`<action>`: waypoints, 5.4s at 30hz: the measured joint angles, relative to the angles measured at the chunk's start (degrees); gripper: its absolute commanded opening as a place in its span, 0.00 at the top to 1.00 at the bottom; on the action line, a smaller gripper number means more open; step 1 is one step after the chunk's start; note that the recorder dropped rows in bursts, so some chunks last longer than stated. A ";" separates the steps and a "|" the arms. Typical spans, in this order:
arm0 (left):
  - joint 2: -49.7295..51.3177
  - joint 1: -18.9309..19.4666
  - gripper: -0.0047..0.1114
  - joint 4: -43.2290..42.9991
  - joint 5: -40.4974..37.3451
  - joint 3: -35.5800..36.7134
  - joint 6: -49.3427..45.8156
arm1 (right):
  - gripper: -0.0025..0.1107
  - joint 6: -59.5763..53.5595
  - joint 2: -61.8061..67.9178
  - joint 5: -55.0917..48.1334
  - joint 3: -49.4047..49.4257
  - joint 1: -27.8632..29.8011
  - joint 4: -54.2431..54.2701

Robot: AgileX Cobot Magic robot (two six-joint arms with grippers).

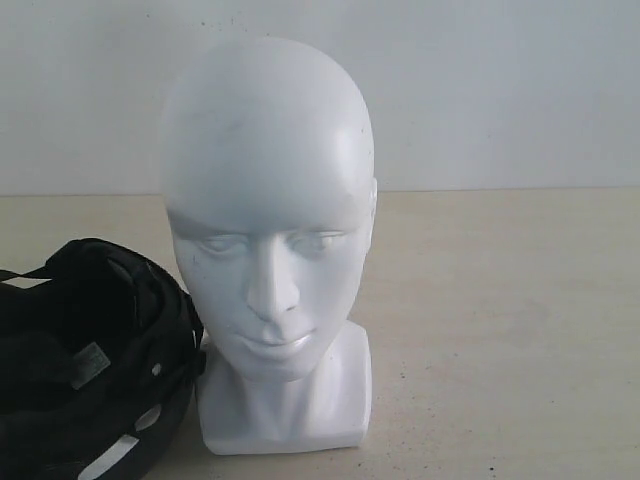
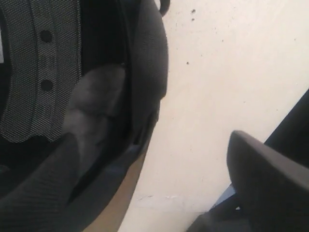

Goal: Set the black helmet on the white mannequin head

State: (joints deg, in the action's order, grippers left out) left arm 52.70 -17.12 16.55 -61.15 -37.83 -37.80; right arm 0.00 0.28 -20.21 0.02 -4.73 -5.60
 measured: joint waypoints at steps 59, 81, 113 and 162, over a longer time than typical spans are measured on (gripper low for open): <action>6.20 0.00 0.44 -0.57 13.27 8.24 -17.66 | 0.98 0.00 0.00 0.00 0.00 0.00 0.00; 3.51 0.00 0.44 4.48 14.82 8.24 -13.34 | 0.98 0.00 0.00 0.00 0.00 0.00 0.00; -3.17 0.00 0.44 -18.48 -5.36 3.06 -7.77 | 0.98 0.00 0.00 0.00 0.00 0.00 0.00; -0.12 0.00 0.29 -20.28 13.30 8.35 -9.24 | 0.98 0.00 0.00 0.00 0.00 0.00 0.00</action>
State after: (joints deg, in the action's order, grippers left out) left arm 52.58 -17.12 -3.73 -47.84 -29.48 -47.04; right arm 0.00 0.28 -20.21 0.02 -4.73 -5.60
